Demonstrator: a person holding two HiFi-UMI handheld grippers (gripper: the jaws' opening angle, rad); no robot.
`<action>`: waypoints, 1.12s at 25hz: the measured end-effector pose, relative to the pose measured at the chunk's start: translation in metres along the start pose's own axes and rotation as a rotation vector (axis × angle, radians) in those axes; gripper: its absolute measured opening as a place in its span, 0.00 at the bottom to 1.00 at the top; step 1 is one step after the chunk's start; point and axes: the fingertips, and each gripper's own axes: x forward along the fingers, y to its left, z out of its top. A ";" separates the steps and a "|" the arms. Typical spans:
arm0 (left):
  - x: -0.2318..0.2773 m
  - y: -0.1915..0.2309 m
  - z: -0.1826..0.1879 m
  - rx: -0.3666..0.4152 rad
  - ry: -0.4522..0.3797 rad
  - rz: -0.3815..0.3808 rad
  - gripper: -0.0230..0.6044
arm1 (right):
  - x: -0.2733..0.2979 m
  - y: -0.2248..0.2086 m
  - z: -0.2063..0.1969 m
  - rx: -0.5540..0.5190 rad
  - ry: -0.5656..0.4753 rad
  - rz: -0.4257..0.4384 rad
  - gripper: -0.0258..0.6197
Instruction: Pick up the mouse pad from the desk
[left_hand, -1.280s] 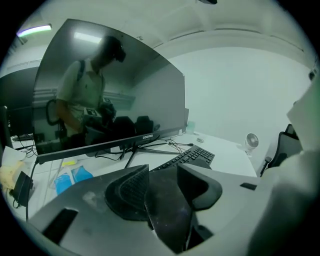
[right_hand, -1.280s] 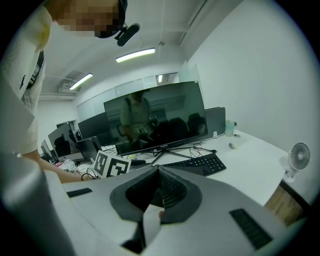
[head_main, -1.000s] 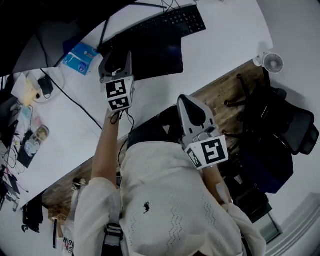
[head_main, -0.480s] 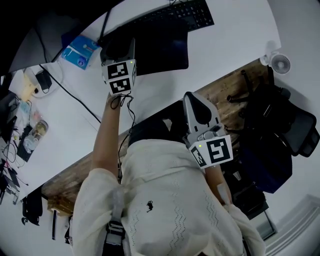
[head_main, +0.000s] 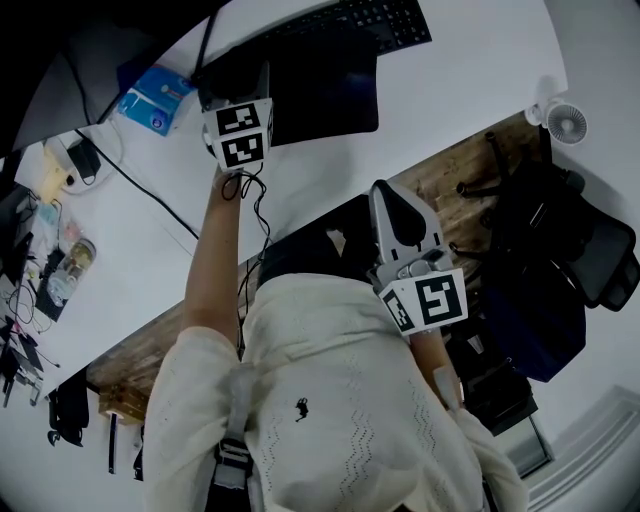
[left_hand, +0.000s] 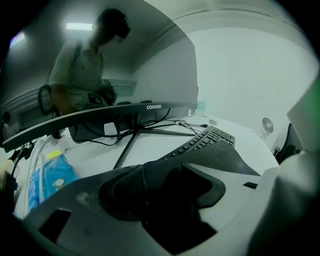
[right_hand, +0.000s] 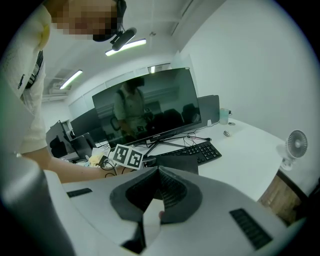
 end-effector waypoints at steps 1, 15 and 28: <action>0.001 -0.001 -0.001 0.008 0.009 0.003 0.41 | 0.000 -0.001 0.000 0.003 0.000 -0.002 0.04; 0.001 0.005 -0.005 -0.002 0.035 0.037 0.33 | 0.001 0.004 -0.004 0.013 -0.003 -0.004 0.04; 0.003 -0.006 -0.007 0.088 0.065 0.050 0.17 | -0.001 0.004 -0.010 0.014 -0.001 -0.019 0.04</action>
